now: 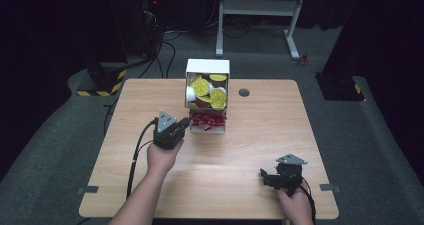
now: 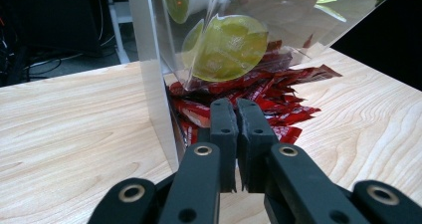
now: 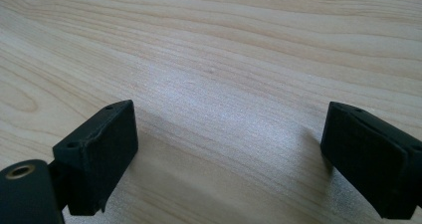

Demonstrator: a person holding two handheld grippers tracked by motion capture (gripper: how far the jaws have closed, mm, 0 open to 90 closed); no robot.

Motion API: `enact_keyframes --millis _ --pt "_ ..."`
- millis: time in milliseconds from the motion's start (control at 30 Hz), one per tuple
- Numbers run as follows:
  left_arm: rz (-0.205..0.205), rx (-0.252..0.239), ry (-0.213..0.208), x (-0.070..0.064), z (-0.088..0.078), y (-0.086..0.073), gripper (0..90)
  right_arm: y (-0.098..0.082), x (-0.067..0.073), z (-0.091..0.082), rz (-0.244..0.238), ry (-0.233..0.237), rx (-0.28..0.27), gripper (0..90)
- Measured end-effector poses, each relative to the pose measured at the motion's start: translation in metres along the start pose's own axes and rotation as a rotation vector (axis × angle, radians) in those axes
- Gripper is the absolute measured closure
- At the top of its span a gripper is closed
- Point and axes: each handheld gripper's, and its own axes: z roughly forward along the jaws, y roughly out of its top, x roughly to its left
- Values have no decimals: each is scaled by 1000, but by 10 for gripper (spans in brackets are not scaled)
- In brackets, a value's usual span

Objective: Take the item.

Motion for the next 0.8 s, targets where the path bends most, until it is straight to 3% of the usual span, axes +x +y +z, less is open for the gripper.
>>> enact_keyframes --millis 800 --pt "-9 -51 -45 -4 -32 -7 872 0 0 0 -1 0 0 78"
